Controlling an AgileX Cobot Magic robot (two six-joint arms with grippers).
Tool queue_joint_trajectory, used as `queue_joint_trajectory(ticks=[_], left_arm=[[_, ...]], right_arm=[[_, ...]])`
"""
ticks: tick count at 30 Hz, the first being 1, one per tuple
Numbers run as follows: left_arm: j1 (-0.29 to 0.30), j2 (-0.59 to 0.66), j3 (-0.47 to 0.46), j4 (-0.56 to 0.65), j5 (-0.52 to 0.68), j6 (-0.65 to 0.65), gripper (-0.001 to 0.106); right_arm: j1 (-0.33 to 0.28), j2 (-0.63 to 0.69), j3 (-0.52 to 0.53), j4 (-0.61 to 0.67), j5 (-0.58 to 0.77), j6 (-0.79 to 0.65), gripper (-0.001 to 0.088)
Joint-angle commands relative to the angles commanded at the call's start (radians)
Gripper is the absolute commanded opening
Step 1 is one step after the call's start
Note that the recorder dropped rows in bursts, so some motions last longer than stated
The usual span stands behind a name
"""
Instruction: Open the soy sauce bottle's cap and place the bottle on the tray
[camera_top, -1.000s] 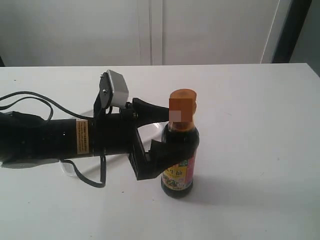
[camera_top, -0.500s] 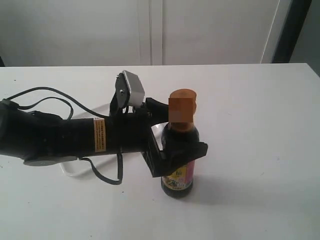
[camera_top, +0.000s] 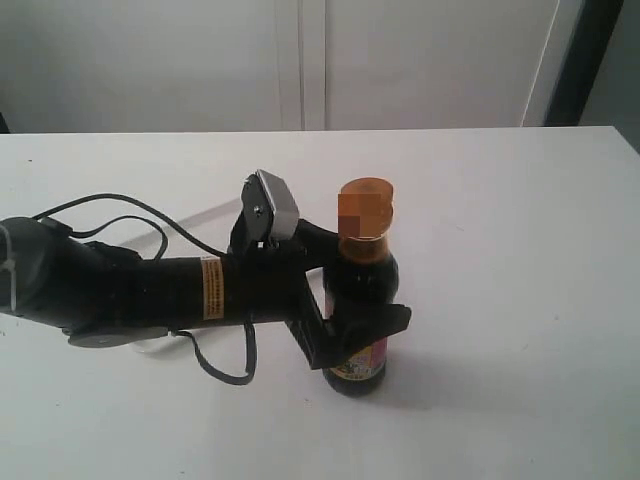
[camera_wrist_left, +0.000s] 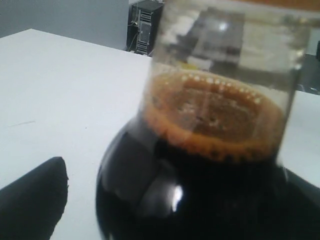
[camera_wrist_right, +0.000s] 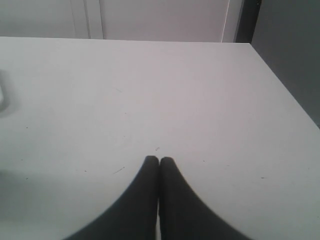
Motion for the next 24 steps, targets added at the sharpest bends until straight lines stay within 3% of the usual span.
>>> queue_joint_trajectory(ticks=[3, 5, 11, 14, 18, 24], left_arm=[[0.0, 0.005, 0.0, 0.003, 0.0, 0.002, 0.091], [0.0, 0.007, 0.0, 0.003, 0.0, 0.021, 0.079], [0.0, 0.008, 0.0, 0.004, 0.0, 0.032, 0.021], [0.0, 0.008, 0.0, 0.004, 0.0, 0.035, 0.0], [0.0, 0.008, 0.0, 0.004, 0.0, 0.076, 0.0], [0.0, 0.008, 0.0, 0.031, 0.0, 0.139, 0.0]], right_arm=[[0.0, 0.0, 0.0, 0.0, 0.0, 0.0, 0.0], [0.0, 0.0, 0.0, 0.0, 0.0, 0.0, 0.0], [0.0, 0.0, 0.0, 0.0, -0.002, 0.0, 0.0], [0.0, 0.0, 0.0, 0.0, -0.011, 0.0, 0.0], [0.0, 0.0, 0.0, 0.0, -0.035, 0.0, 0.0], [0.0, 0.0, 0.0, 0.107, -0.238, 0.14, 0.0]])
